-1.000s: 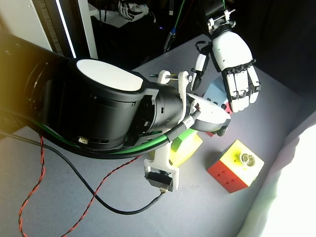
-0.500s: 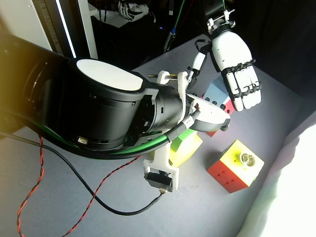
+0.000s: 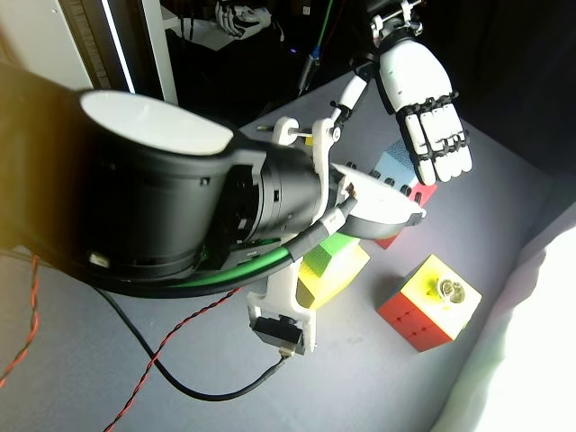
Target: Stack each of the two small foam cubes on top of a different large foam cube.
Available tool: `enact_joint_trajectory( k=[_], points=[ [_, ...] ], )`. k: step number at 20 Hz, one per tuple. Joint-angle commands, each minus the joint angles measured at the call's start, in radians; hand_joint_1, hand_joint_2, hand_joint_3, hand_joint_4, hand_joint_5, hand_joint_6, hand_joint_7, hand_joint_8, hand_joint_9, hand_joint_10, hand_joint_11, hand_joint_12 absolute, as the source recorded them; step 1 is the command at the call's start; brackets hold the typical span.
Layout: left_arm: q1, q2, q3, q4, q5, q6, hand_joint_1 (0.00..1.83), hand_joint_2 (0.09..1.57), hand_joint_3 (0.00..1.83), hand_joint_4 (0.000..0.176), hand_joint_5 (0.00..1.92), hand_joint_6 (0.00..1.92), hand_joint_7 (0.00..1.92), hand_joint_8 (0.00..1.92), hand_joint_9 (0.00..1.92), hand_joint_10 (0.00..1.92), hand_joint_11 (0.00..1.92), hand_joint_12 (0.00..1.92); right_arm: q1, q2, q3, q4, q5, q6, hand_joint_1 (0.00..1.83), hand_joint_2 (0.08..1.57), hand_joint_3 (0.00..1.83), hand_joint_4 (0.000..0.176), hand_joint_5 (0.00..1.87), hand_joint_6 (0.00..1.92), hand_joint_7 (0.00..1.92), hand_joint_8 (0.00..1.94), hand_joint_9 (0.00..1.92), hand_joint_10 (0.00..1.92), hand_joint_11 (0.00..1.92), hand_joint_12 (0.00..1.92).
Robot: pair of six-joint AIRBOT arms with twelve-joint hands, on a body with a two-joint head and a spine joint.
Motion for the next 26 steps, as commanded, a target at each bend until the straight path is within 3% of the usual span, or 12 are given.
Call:
enact_joint_trajectory(
  k=[1,4,6,7,10,11,13,18,21,23,26],
  points=[
    [0.002,0.025,-0.007,0.044,-0.075,-0.02,0.44,0.7,0.0,0.0,0.0,0.0,0.0,0.0,0.0,0.0,0.0,0.0,0.025,0.034,-0.02,0.076,-0.031,0.028,0.55,0.71,0.0,0.0,0.0,0.0,0.0,0.0,0.0,0.0,0.0,0.0],
    [0.028,0.081,-0.044,0.05,-0.098,-0.028,0.43,0.72,0.0,0.0,0.0,0.0,0.0,0.0,0.0,0.0,0.0,0.0,0.049,0.131,-0.141,0.078,-0.143,0.122,0.53,0.71,0.0,0.0,0.0,0.0,0.0,0.0,0.0,0.0,0.0,0.0],
    [0.041,0.111,-0.054,0.1,-0.107,-0.088,0.43,0.71,0.0,0.0,0.0,0.0,0.0,0.0,0.0,0.0,0.0,0.0,0.048,0.199,-0.222,0.079,-0.212,0.172,0.55,0.72,0.0,0.0,0.0,0.0,0.0,0.0,0.0,0.0,0.0,0.0],
    [0.044,0.125,-0.057,0.142,-0.11,-0.137,0.44,0.71,0.0,0.0,0.0,0.0,0.0,0.0,0.0,0.0,0.0,0.0,0.05,0.245,-0.264,0.079,-0.237,0.257,0.52,0.71,0.0,0.0,0.0,0.0,0.0,0.0,0.0,0.0,0.0,0.0],
    [0.043,0.131,-0.057,0.236,-0.111,-0.237,0.47,0.71,0.0,0.0,0.0,0.0,0.0,0.0,0.0,0.0,0.0,0.0,0.046,0.289,-0.292,0.08,-0.263,0.446,0.56,0.72,0.0,0.0,0.0,0.0,0.0,0.0,0.0,0.0,0.0,0.0],
    [0.043,0.13,-0.057,0.273,-0.11,-0.28,0.47,0.71,0.0,0.0,0.0,0.0,0.0,0.0,0.0,0.0,0.0,0.0,0.045,0.313,-0.315,0.081,-0.29,0.462,0.56,0.72,0.0,0.0,0.0,0.0,0.0,0.0,0.0,0.0,0.0,0.0],
    [0.043,0.133,-0.06,0.391,-0.087,-0.396,0.47,0.71,0.0,0.0,0.0,0.0,0.0,0.0,0.0,0.0,0.0,0.0,0.043,0.361,-0.378,0.083,-0.358,0.461,0.54,0.71,0.0,0.0,0.0,0.0,0.0,0.0,0.0,0.0,0.0,0.0],
    [0.084,0.183,-0.105,0.853,-0.034,-0.845,0.45,0.73,0.01,0.0,0.0,0.0,0.0,0.0,0.0,0.0,0.0,0.0,0.035,0.395,-0.395,0.106,-0.421,0.485,0.6,0.73,0.01,0.0,0.0,0.0,0.0,0.0,0.0,0.0,0.0,0.0],
    [0.165,0.23,-0.16,0.98,-0.068,-0.99,0.43,0.75,0.01,0.0,0.0,0.0,0.0,0.0,0.0,0.0,0.0,0.0,0.02,0.401,-0.411,0.108,-0.451,0.488,0.62,0.75,0.01,0.0,0.0,0.0,0.0,0.0,0.0,0.0,0.0,0.0],
    [0.219,0.278,-0.2,1.11,-0.11,-1.115,0.48,0.76,0.01,0.0,0.0,0.0,0.0,0.0,0.0,0.0,0.0,0.0,0.013,0.405,-0.413,0.107,-0.453,0.487,0.62,0.76,0.01,0.0,0.0,0.0,0.0,0.0,0.0,0.0,0.0,0.0],
    [0.229,0.314,-0.221,1.231,-0.14,-1.227,0.46,0.79,0.02,0.0,0.0,0.0,0.01,0.0,0.01,0.0,0.01,0.0,-0.003,0.413,-0.414,0.108,-0.453,0.482,0.62,0.79,0.02,0.0,0.0,0.0,0.0,0.0,0.0,0.0,0.04,0.02]
  ],
)
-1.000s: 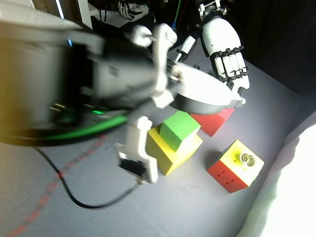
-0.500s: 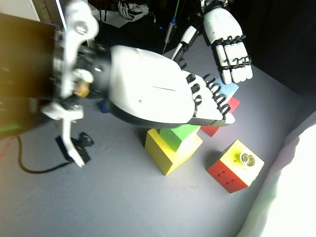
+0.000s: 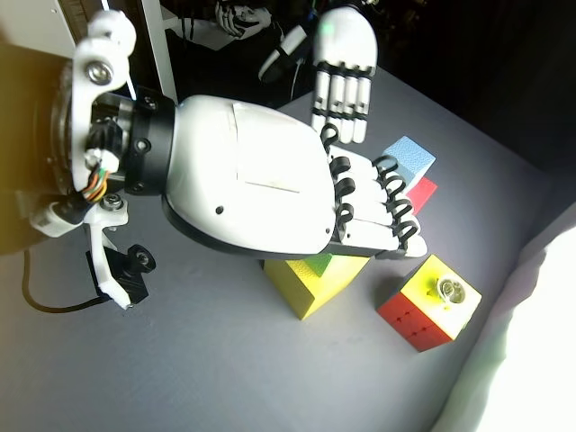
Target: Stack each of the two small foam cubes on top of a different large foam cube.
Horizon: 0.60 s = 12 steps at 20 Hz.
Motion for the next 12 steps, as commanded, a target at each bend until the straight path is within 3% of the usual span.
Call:
enact_joint_trajectory(
  k=[1,2,3,4,5,6,7,8,9,10,11,12],
  points=[
    [-0.008,0.007,0.002,-0.004,-0.123,-0.014,0.47,0.81,0.01,0.0,0.04,0.0,0.04,0.0,0.04,0.01,0.03,0.02,0.009,0.016,-0.002,0.049,-0.033,0.003,0.65,0.83,0.01,0.0,0.06,0.0,0.06,0.0,0.06,0.01,0.08,0.05],
    [-0.008,0.007,0.004,0.005,-0.131,-0.023,0.47,0.81,0.01,0.0,0.04,0.0,0.04,0.0,0.04,0.01,0.03,0.02,0.006,0.016,-0.004,0.057,-0.033,0.003,0.65,0.83,0.01,0.0,0.06,0.0,0.06,0.0,0.06,0.01,0.08,0.05],
    [-0.005,0.007,0.004,0.006,-0.14,-0.024,0.46,0.89,0.0,0.0,0.26,0.02,0.34,0.03,0.3,0.04,0.15,0.11,0.005,0.016,-0.006,0.059,-0.034,0.002,0.59,0.94,0.0,0.0,0.23,0.01,0.31,0.0,0.29,0.01,0.0,0.6],
    [0.0,0.007,0.004,0.008,-0.147,-0.028,0.46,0.89,0.0,0.0,0.26,0.02,0.34,0.03,0.3,0.04,0.15,0.11,0.004,0.016,-0.006,0.059,-0.035,0.002,0.59,0.94,0.0,0.0,0.23,0.01,0.31,0.0,0.29,0.01,0.0,0.6],
    [0.007,0.004,0.004,0.017,-0.155,-0.034,0.45,0.9,0.0,0.0,0.3,0.01,0.39,0.02,0.36,0.01,0.11,0.27,0.001,0.016,-0.006,0.059,-0.044,0.002,0.58,0.96,0.0,0.0,0.26,0.0,0.35,0.0,0.32,0.01,0.0,0.69],
    [0.01,0.003,0.004,0.018,-0.16,-0.034,0.36,1.03,0.03,0.0,0.51,0.04,0.54,0.28,0.55,0.15,0.17,0.68,-0.001,0.017,-0.006,0.059,-0.047,0.003,0.56,1.11,0.0,0.0,0.65,0.06,0.72,0.11,0.67,0.16,0.2,1.02],
    [0.011,0.002,0.004,0.022,-0.16,-0.034,0.36,1.03,0.03,0.0,0.51,0.04,0.54,0.28,0.55,0.15,0.17,0.68,-0.002,0.017,-0.006,0.06,-0.047,0.003,0.56,1.11,0.0,0.0,0.65,0.06,0.72,0.11,0.67,0.16,0.2,1.02],
    [0.011,0.002,0.004,0.025,-0.163,-0.034,0.37,1.08,0.03,0.0,0.53,0.08,0.38,0.7,0.49,0.32,0.12,0.87,-0.003,0.017,-0.006,0.067,-0.047,0.003,0.54,1.15,0.01,0.0,0.69,0.05,0.74,0.13,0.67,0.25,0.21,1.12],
    [0.011,0.002,0.006,0.029,-0.164,-0.034,0.38,1.1,0.02,0.0,0.52,0.17,0.3,0.95,0.41,0.58,0.11,0.96,-0.006,0.018,-0.006,0.079,-0.047,0.003,0.54,1.17,0.0,0.0,0.71,0.04,0.75,0.17,0.64,0.41,0.23,1.18],
    [0.011,0.0,0.009,0.031,-0.171,-0.034,0.49,1.13,0.01,0.0,0.49,0.45,0.26,1.19,0.28,1.1,0.12,1.16,-0.009,0.022,-0.006,0.093,-0.047,0.003,0.55,1.19,0.0,0.0,0.72,0.05,0.72,0.3,0.55,0.67,0.23,1.21],
    [0.011,-0.001,0.01,0.031,-0.173,-0.034,0.49,1.13,0.01,0.0,0.49,0.45,0.26,1.19,0.28,1.1,0.12,1.16,-0.01,0.024,-0.006,0.096,-0.047,0.003,0.55,1.19,0.0,0.0,0.72,0.05,0.72,0.3,0.55,0.67,0.23,1.21],
    [0.011,-0.001,0.01,0.031,-0.174,-0.034,0.51,1.15,0.0,0.0,0.46,0.61,0.26,1.26,0.27,1.2,0.13,1.21,-0.009,0.025,-0.006,0.097,-0.047,0.003,0.55,1.19,0.0,0.0,0.73,0.08,0.69,0.41,0.54,0.72,0.25,1.22]
  ],
)
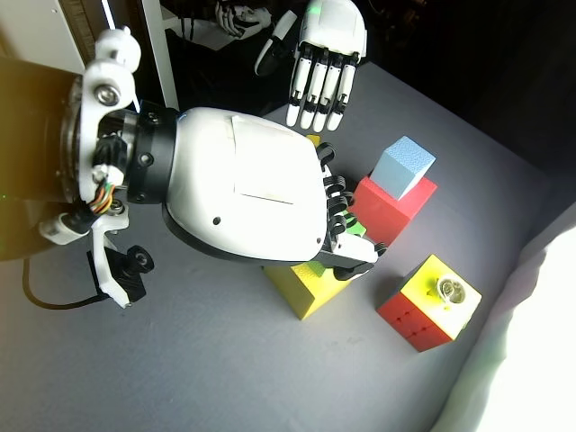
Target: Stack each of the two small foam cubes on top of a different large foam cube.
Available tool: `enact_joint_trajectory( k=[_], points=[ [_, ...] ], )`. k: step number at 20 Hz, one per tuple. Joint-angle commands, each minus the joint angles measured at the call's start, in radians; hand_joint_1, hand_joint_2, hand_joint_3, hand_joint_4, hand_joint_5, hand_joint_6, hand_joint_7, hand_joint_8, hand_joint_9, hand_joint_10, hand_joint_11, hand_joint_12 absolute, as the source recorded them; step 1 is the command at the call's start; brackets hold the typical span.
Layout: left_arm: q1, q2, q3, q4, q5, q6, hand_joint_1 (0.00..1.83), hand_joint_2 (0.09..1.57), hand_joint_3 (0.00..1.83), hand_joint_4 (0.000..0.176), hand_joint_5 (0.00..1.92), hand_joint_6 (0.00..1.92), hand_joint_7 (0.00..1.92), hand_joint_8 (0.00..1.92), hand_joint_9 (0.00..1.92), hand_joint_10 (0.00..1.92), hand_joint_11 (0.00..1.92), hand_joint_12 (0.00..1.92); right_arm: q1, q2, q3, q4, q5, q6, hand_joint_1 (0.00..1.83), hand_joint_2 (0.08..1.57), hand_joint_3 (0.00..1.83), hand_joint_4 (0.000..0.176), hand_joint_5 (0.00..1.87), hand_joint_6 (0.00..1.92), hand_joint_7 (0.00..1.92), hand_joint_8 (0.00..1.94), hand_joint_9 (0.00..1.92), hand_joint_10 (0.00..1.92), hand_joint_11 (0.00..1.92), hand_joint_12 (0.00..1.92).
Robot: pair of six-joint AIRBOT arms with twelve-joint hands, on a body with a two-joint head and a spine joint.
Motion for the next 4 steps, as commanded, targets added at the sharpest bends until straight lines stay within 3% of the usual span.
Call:
enact_joint_trajectory(
  k=[1,2,3,4],
  points=[
    [-0.01,0.005,0.003,-0.02,-0.107,-0.004,0.48,1.2,0.0,0.0,0.43,0.81,0.32,1.34,0.3,1.34,0.15,1.39,0.009,0.015,0.001,0.053,-0.028,0.003,0.63,1.22,0.0,0.0,0.63,0.52,0.6,0.88,0.53,0.99,0.32,1.34],
    [-0.008,0.004,0.002,-0.022,-0.107,-0.004,0.48,1.24,0.01,0.0,0.45,0.84,0.35,1.34,0.32,1.39,0.17,1.48,0.009,0.015,0.001,0.059,-0.028,0.003,0.61,1.26,0.0,0.0,0.55,0.83,0.56,1.05,0.51,1.12,0.32,1.45],
    [-0.008,0.004,0.002,-0.023,-0.107,-0.004,0.48,1.24,0.01,0.0,0.45,0.84,0.35,1.34,0.32,1.39,0.17,1.48,0.009,0.015,0.001,0.061,-0.028,0.003,0.61,1.26,0.0,0.0,0.55,0.83,0.56,1.05,0.51,1.12,0.32,1.45],
    [-0.008,0.004,0.003,-0.025,-0.109,-0.004,0.61,1.48,0.01,0.06,0.39,1.86,0.33,1.81,0.31,1.86,0.27,1.89,0.009,0.015,0.001,0.061,-0.028,0.003,0.75,1.36,0.0,0.142,0.55,1.61,0.58,1.39,0.52,1.46,0.4,1.7]
  ],
)
